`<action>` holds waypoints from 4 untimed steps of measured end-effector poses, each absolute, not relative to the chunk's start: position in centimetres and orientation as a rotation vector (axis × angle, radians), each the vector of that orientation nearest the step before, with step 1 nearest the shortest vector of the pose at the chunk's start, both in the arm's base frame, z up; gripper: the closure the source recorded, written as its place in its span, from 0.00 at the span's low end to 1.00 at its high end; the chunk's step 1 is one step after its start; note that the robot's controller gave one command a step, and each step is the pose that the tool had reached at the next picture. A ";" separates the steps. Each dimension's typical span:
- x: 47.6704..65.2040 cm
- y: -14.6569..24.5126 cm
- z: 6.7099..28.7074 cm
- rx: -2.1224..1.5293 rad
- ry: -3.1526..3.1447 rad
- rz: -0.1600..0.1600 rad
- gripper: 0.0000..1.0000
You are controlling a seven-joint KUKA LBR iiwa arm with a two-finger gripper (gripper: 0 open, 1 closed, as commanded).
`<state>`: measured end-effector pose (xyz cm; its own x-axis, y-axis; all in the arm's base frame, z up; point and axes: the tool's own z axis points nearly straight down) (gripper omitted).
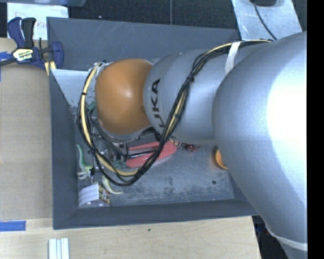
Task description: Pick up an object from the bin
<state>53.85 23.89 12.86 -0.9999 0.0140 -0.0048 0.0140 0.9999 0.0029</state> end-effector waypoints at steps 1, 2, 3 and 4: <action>49.8 24.2 14.4 -0.365 3.115 0.001 0.00; 49.2 24.3 13.1 0.014 3.134 0.004 0.00; 54.5 24.1 7.9 -0.213 3.118 0.009 0.00; 50.0 24.3 7.2 0.605 3.067 0.015 1.00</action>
Offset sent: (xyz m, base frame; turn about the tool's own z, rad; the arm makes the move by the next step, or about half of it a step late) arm -0.0495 0.0052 -0.0143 0.0765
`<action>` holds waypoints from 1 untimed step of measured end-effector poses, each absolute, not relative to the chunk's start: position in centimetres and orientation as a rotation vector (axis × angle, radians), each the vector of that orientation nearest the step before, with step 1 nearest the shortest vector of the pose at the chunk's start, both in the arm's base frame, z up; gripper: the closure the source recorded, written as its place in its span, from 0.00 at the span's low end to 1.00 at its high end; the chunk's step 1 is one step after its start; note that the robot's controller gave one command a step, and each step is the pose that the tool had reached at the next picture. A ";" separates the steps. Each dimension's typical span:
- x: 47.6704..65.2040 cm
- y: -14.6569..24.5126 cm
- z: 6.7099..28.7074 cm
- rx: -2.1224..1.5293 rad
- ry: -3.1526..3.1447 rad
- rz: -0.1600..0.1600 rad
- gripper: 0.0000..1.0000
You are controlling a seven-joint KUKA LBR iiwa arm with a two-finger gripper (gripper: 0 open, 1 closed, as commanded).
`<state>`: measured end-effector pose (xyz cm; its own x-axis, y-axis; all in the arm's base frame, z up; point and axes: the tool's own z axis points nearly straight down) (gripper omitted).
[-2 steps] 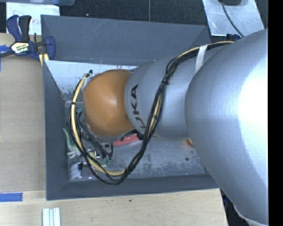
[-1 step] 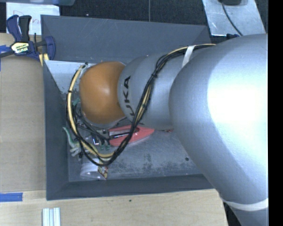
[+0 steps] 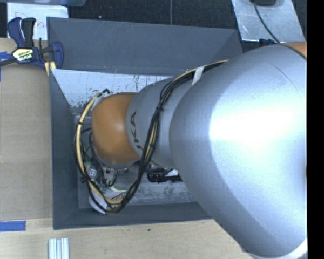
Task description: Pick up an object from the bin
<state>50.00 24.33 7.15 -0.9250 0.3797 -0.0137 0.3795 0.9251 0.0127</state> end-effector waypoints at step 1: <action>50.0 24.3 7.2 0.606 3.066 0.016 1.00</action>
Offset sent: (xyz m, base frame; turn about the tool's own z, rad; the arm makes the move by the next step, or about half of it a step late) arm -0.0001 -0.0001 0.0692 0.0008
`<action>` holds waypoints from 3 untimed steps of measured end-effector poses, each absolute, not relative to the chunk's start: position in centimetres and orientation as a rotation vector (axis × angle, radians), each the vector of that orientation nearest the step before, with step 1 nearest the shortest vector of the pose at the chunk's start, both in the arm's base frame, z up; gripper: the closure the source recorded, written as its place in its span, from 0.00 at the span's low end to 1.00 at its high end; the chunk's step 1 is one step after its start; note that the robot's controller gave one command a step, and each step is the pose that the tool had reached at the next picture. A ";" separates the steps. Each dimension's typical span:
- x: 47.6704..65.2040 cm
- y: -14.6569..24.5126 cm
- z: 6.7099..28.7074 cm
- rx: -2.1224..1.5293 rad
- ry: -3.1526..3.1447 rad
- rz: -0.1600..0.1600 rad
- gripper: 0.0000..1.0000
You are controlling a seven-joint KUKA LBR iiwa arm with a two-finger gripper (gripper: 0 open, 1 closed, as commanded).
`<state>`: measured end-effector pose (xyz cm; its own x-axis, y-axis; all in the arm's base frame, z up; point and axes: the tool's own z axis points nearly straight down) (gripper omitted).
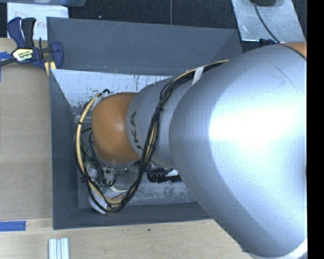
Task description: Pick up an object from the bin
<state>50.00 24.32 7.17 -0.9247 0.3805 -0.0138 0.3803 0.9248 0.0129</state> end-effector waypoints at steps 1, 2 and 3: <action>49.7 24.1 9.6 0.609 3.075 0.005 1.00; 49.9 24.3 13.4 0.607 3.069 0.014 1.00; 49.9 24.3 15.1 0.606 3.069 0.014 1.00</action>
Offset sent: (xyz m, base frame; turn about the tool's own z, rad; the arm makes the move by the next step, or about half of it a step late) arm -0.0023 -0.0017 0.0164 0.0007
